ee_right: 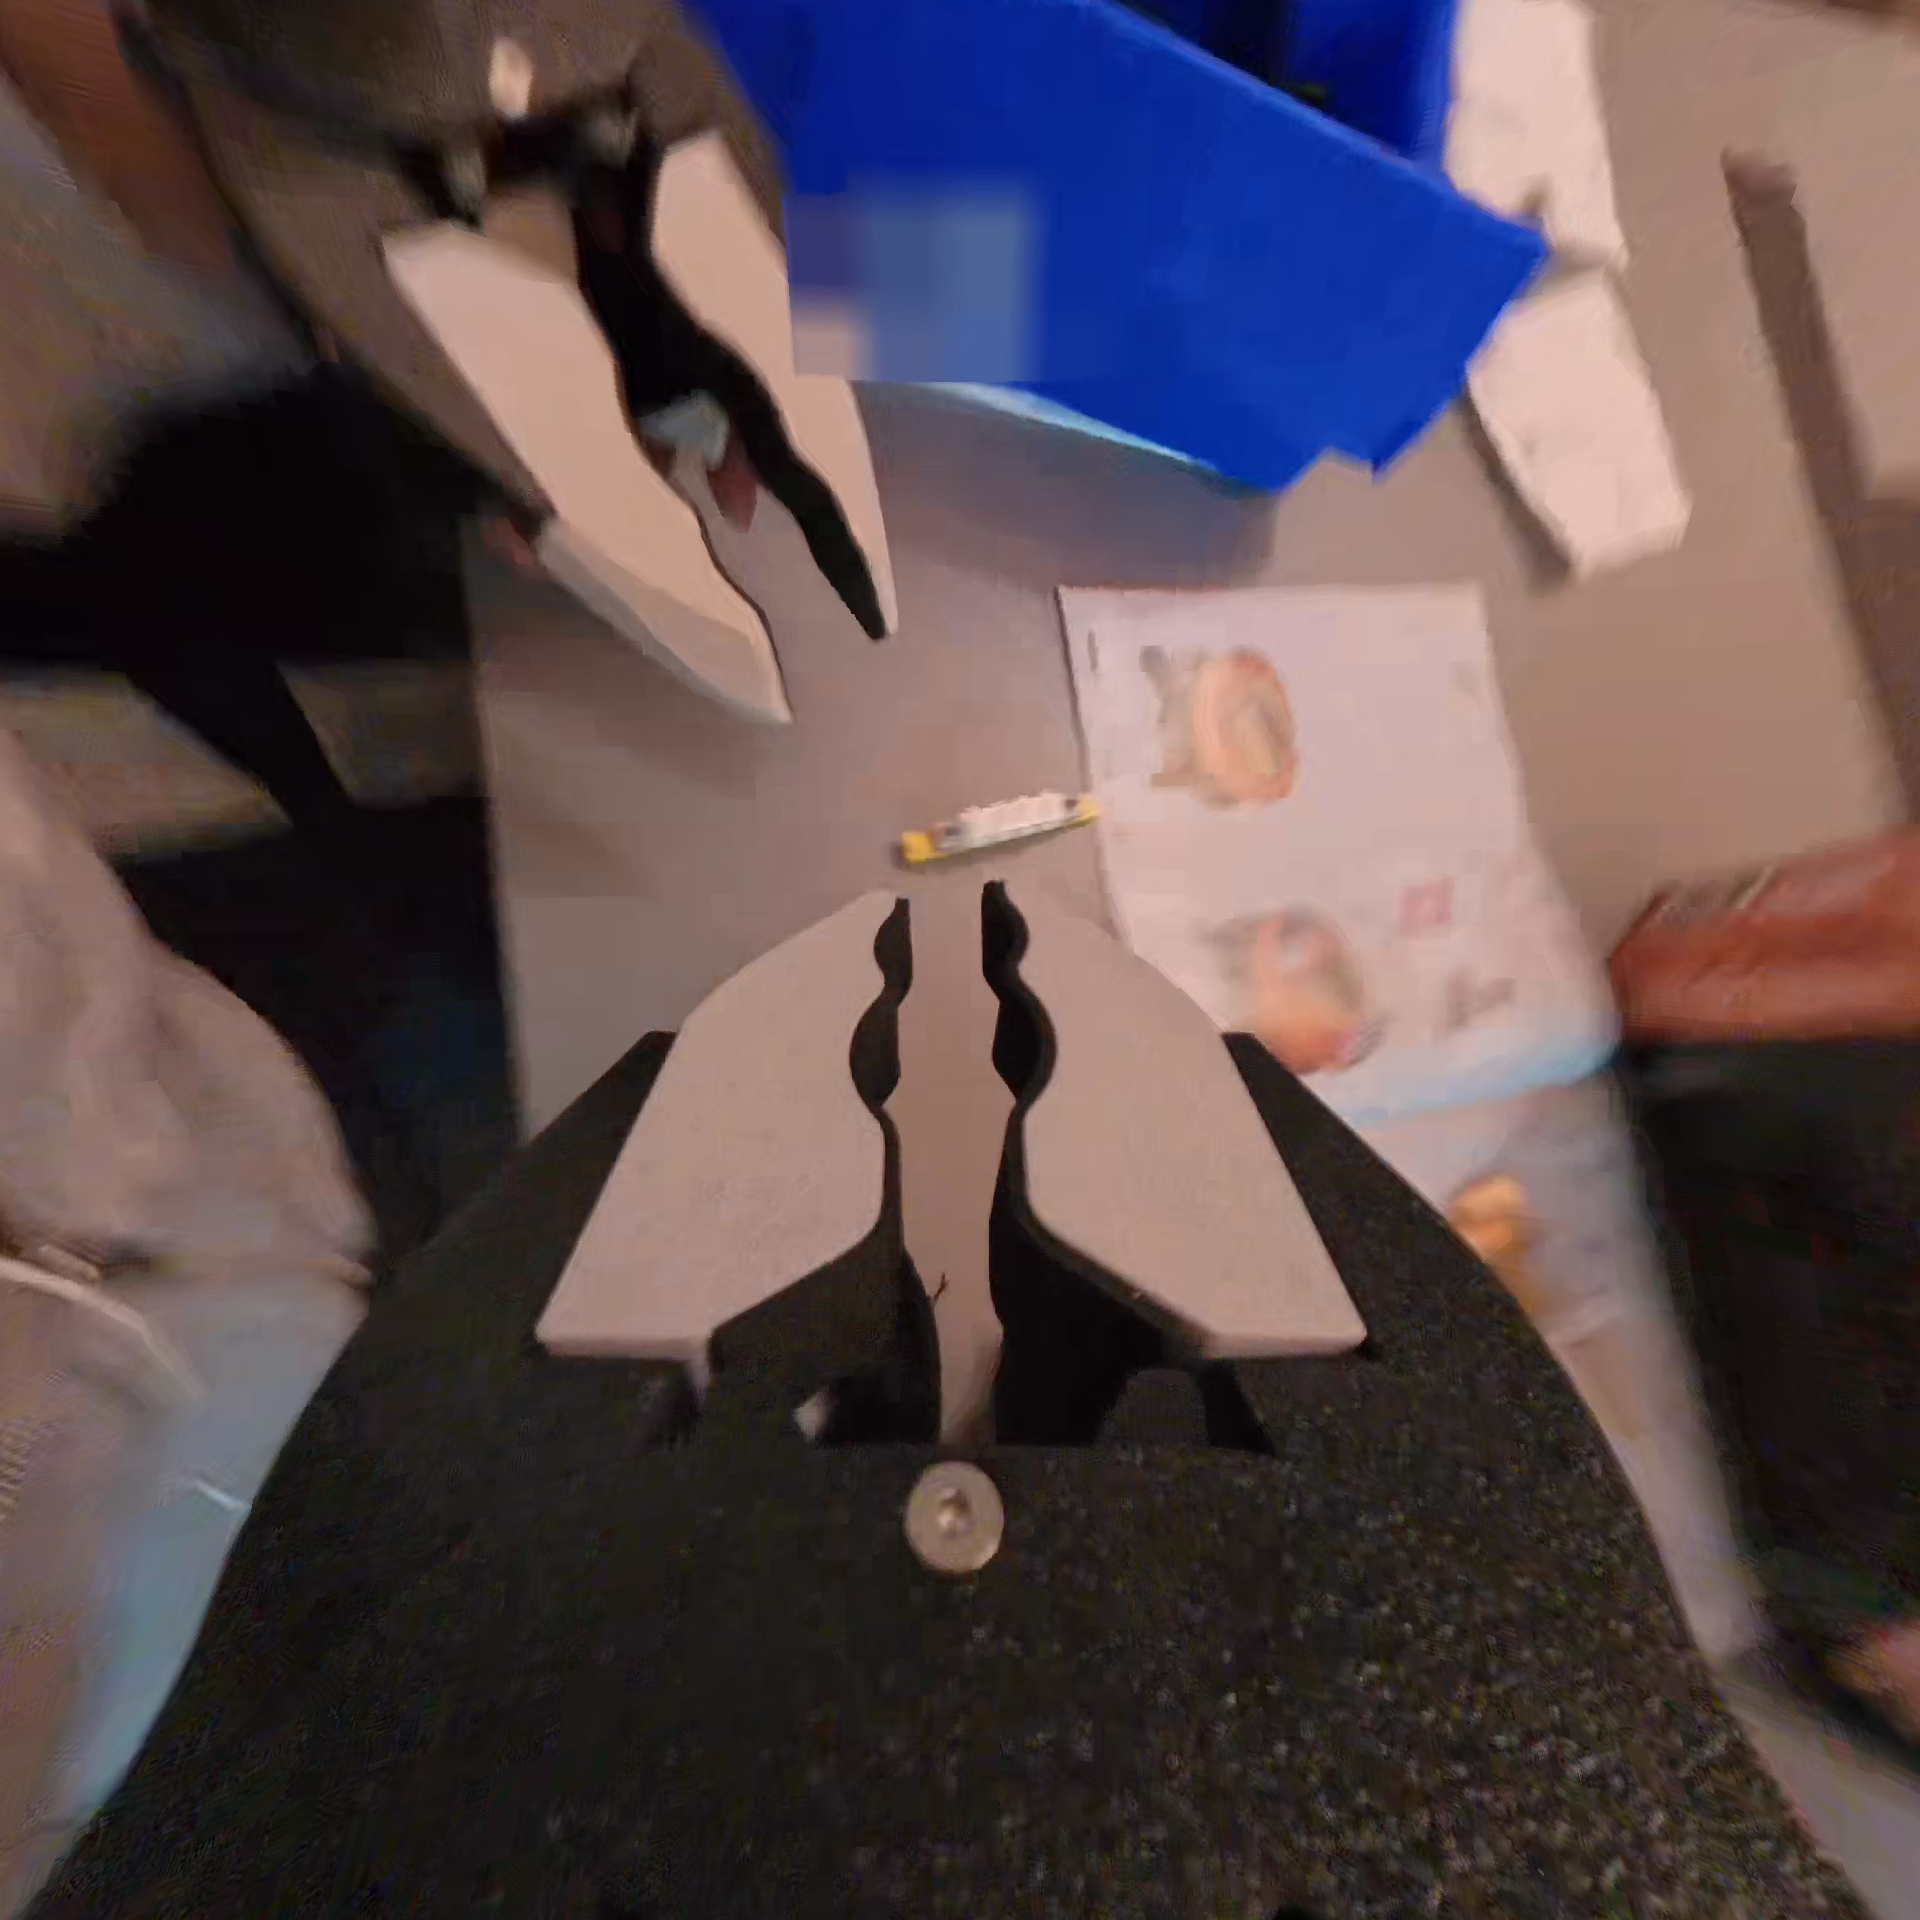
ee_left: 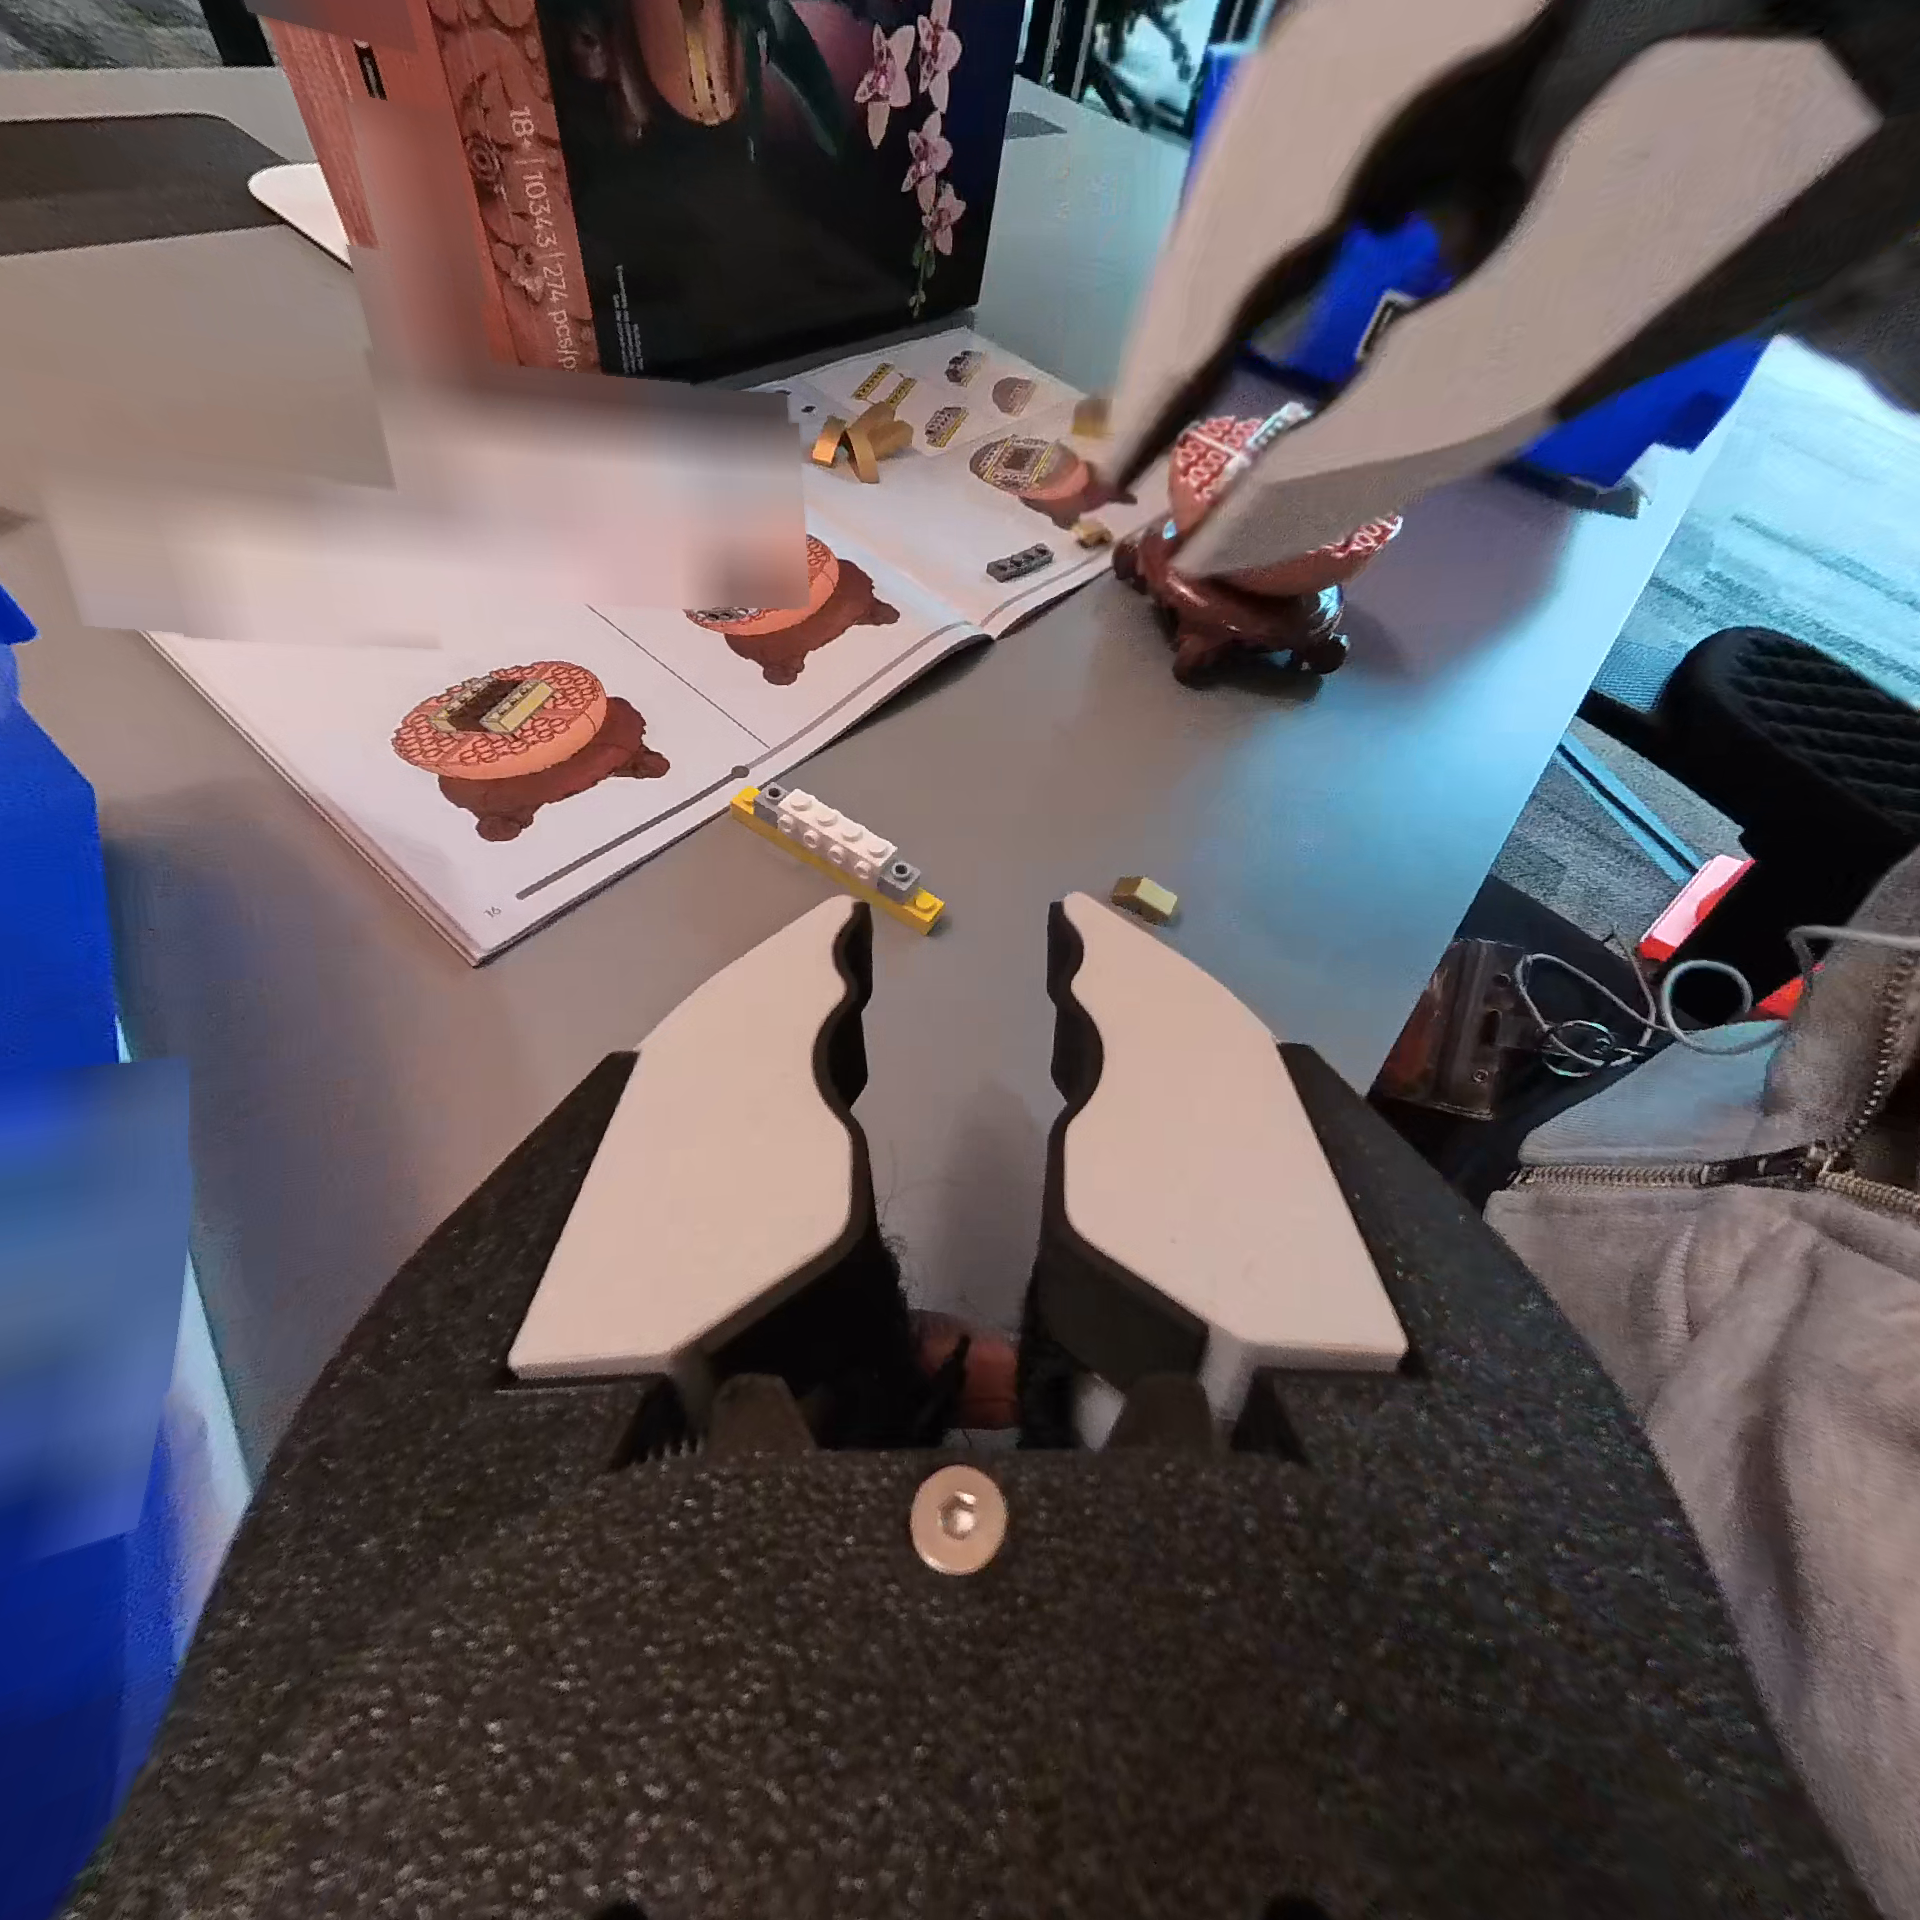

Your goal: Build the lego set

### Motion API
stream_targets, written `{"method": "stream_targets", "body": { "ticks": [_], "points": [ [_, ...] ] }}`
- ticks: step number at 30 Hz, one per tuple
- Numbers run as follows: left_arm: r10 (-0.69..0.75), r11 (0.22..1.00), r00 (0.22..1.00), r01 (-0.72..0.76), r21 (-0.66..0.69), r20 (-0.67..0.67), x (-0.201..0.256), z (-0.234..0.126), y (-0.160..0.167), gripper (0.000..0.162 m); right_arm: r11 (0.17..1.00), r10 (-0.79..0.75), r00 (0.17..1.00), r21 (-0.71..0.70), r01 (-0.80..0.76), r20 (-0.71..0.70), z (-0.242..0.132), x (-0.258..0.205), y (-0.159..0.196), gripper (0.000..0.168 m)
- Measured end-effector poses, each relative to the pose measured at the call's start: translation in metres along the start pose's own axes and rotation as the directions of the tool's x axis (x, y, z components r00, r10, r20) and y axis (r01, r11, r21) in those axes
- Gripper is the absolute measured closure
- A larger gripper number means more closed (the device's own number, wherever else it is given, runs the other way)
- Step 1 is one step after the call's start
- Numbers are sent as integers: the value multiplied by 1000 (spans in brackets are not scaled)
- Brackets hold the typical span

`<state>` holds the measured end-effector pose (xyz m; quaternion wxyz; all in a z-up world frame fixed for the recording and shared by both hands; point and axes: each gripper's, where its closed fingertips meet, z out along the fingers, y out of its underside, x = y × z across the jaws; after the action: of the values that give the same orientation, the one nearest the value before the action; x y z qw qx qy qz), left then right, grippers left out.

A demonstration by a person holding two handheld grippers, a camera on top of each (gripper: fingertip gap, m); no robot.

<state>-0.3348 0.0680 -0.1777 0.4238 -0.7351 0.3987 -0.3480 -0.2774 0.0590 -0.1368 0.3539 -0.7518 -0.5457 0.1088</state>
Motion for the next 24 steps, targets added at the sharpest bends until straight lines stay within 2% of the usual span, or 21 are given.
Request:
{"method": "stream_targets", "body": {
  "ticks": [2, 4, 6, 9, 12, 14, 17, 21, 24],
  "points": [
    [-7, 1000, 1000, 7, 10, -5, 1, 1, -1, 130, 955, 294, 953, 60, -291, -66, -2, -15, 19, 155],
    [-6, 1000, 1000, 6, 9, 3, 0, 2, 1, 130, 906, 423, 894, 54, -420, -149, 8, -28, 45, 150],
    [8, 1000, 1000, -8, 3, 12, -1, 3, 2, 130, 871, 488, 850, 45, -490, -199, 22, -39, 61, 149],
    [44, 999, 999, -44, -5, 31, -3, 6, 1, 130, 856, 505, 826, 16, -518, -250, 39, -45, 77, 148],
    [62, 998, 998, -62, -15, 21, -1, 9, 2, 130, 813, 580, 792, 80, -576, -192, 51, -47, 69, 145],
    [62, 998, 998, -62, -20, 17, 0, 10, 4, 130, 805, 590, 780, 89, -586, -206, 53, -43, 70, 146],
    [56, 998, 998, -55, -25, 19, -2, 11, 6, 130, 806, 589, 783, 73, -588, -199, 56, -43, 73, 148],
    [39, 999, 999, -38, -22, 26, -6, 13, 7, 130, 826, 560, 802, 61, -560, -207, 59, -38, 75, 161],
    [17, 1000, 998, -15, -23, 60, -12, 15, 8, 119, 850, 524, 828, 66, -522, -202, 59, -37, 75, 161]
  ]
}}
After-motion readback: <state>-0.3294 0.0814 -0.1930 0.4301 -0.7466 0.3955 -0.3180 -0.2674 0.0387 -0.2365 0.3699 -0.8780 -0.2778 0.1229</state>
